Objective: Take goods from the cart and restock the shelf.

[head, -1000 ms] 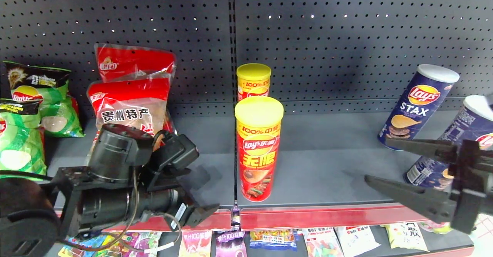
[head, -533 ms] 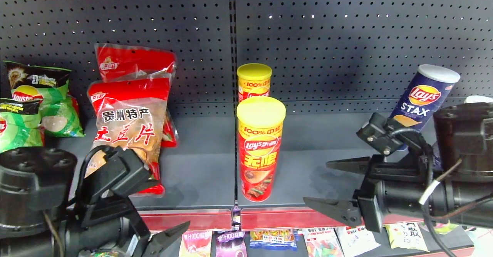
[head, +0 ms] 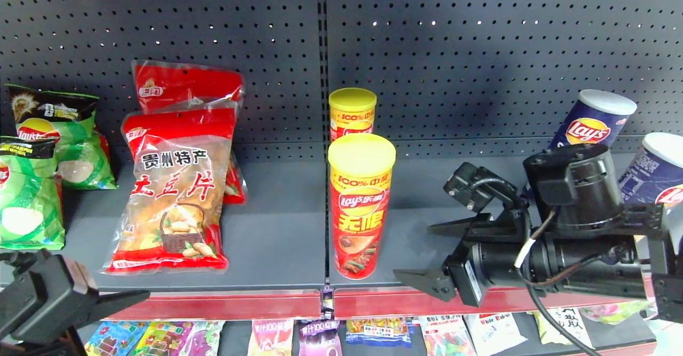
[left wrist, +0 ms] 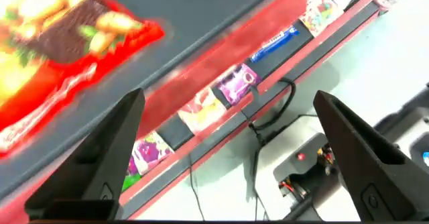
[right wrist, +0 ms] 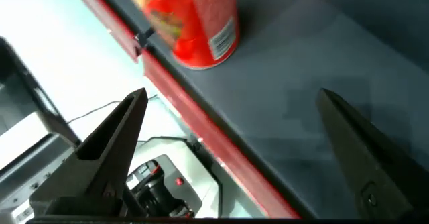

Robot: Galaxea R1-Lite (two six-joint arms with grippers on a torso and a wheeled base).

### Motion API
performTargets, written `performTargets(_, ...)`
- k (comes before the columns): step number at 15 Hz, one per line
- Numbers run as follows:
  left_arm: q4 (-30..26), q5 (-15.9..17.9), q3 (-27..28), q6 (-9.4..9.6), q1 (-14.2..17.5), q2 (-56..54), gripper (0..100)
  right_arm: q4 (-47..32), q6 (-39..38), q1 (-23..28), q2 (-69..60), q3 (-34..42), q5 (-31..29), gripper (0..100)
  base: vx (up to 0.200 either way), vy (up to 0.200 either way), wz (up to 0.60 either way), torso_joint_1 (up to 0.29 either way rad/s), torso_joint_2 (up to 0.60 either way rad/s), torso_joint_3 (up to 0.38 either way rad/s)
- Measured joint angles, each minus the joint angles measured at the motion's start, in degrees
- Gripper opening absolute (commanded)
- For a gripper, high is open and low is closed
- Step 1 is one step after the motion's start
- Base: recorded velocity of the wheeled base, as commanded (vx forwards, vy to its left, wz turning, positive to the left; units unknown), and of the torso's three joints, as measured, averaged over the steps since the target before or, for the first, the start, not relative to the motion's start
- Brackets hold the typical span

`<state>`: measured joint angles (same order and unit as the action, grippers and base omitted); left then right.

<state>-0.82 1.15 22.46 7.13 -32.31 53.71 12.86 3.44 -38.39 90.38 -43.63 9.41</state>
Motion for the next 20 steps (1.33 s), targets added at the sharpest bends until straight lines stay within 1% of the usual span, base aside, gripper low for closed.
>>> performTargets(2, -0.1, 0.0, 0.0, -0.05, 1.1, -2.1, 100, 0.1, 0.0, 0.1, 1.6, -0.9, -0.2, 100, 0.0, 0.0, 0.0, 0.0, 0.0, 0.0)
performTargets(4, -0.1, 0.1, 0.0, -0.02, 1.5, -3.1, 100, 0.1, 0.0, 0.1, 2.9, -2.0, -0.3, 100, 0.0, 0.0, 0.0, 0.0, 0.0, 0.0)
performTargets(20, -0.1, 0.5, 0.1, -0.02, 1.6, -3.5, 100, 0.2, 0.0, 0.2, 7.6, -5.3, -0.3, 100, 0.0, 0.0, 0.0, 0.0, 0.0, 0.0)
